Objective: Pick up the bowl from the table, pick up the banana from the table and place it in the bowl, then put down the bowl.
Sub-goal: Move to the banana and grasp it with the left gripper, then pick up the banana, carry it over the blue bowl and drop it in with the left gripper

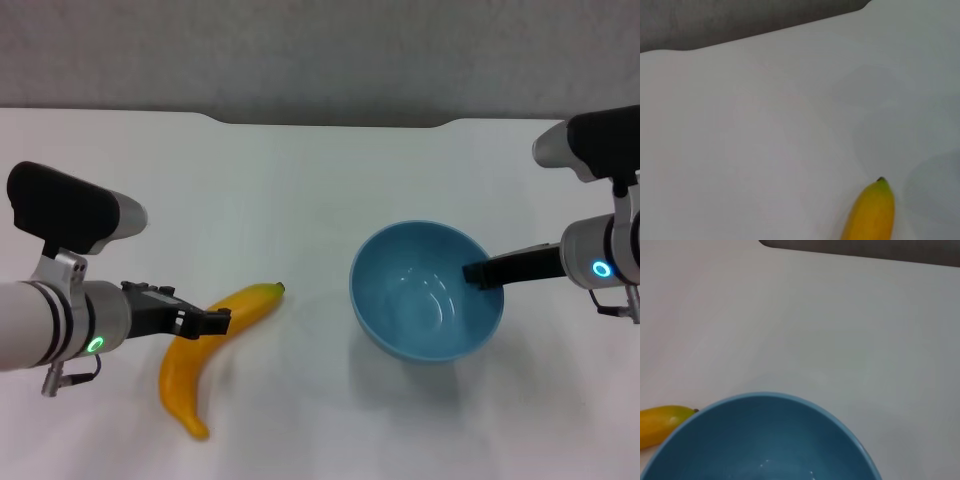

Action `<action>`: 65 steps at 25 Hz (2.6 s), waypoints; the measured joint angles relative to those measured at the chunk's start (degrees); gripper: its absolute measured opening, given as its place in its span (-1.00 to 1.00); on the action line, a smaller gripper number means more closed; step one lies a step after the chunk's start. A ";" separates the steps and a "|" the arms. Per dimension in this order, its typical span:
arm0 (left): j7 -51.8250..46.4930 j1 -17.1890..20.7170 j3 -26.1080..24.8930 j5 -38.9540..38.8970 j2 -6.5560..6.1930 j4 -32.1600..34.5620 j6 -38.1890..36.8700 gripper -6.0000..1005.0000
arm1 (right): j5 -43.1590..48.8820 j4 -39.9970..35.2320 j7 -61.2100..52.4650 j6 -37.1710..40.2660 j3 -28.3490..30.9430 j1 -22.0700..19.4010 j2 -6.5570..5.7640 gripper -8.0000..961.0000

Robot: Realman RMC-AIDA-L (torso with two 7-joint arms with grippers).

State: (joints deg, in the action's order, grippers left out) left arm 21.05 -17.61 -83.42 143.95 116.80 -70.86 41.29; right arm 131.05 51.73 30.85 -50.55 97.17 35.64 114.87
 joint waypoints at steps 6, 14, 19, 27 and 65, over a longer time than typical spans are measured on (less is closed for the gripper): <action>-0.46 -3.79 -0.31 -1.64 -0.04 7.39 -2.17 0.76 | -0.01 0.37 0.05 -0.15 -0.01 -0.40 0.00 -0.89; -0.38 -5.40 0.13 -2.72 0.03 11.70 -4.58 0.76 | -0.01 0.50 -0.02 -0.34 -0.19 -0.04 0.00 -0.88; -0.39 -5.45 0.17 -2.70 0.05 12.52 -5.02 0.77 | -0.01 0.99 0.01 -0.76 0.01 -0.02 0.01 -0.88; -0.60 -6.59 0.20 -2.66 0.08 15.17 -4.77 0.77 | -0.07 1.51 0.04 -0.77 0.09 -0.30 0.09 -0.87; -0.02 -6.89 -1.89 -1.77 -0.26 17.25 -5.22 0.75 | -1.58 2.77 0.45 -0.57 -0.25 -1.53 0.08 -0.83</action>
State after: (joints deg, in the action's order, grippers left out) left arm 21.04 -24.50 -85.31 142.18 116.54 -53.61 36.07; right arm 129.47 54.50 31.29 -51.12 96.92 34.11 114.96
